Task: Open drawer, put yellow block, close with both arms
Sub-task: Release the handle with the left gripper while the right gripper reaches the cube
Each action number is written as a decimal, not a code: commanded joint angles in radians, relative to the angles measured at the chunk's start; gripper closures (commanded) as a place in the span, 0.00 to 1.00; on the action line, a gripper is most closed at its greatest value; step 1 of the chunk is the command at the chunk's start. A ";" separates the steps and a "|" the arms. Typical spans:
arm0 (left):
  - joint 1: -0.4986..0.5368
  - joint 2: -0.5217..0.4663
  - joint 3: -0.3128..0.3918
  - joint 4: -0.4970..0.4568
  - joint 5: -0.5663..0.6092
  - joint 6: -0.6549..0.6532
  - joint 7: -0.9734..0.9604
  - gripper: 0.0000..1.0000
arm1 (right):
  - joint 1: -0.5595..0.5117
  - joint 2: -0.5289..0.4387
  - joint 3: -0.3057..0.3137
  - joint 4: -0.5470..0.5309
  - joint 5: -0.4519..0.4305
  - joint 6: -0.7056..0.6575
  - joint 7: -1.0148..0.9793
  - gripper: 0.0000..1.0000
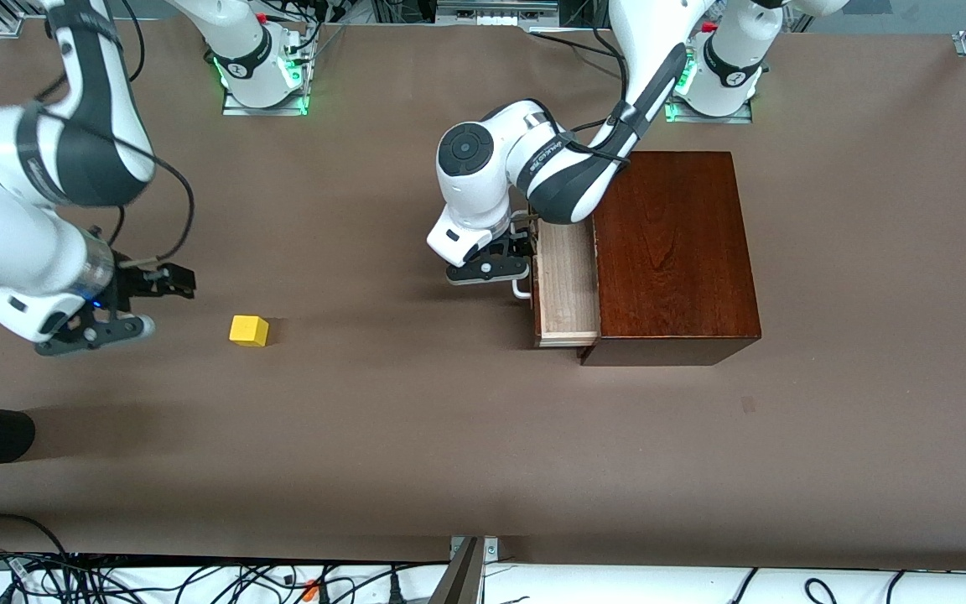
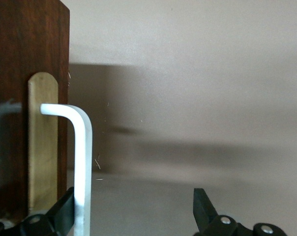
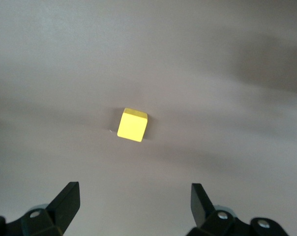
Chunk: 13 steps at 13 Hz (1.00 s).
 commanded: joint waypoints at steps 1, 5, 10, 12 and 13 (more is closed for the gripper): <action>-0.007 -0.010 0.010 0.069 -0.001 -0.076 0.060 0.00 | -0.022 0.003 0.000 -0.094 0.059 0.104 0.005 0.00; 0.002 -0.024 0.010 0.187 0.027 -0.291 0.134 0.00 | -0.018 0.048 0.001 -0.252 0.061 0.357 0.072 0.00; 0.126 -0.191 0.025 0.211 0.030 -0.504 0.422 0.00 | -0.007 0.115 0.011 -0.314 0.062 0.473 0.194 0.00; 0.209 -0.269 0.019 0.202 0.021 -0.570 0.552 0.00 | -0.007 0.120 0.011 -0.346 0.062 0.519 0.202 0.00; 0.241 -0.298 0.025 0.202 0.018 -0.607 0.611 0.00 | -0.007 0.120 0.011 -0.347 0.062 0.525 0.203 0.00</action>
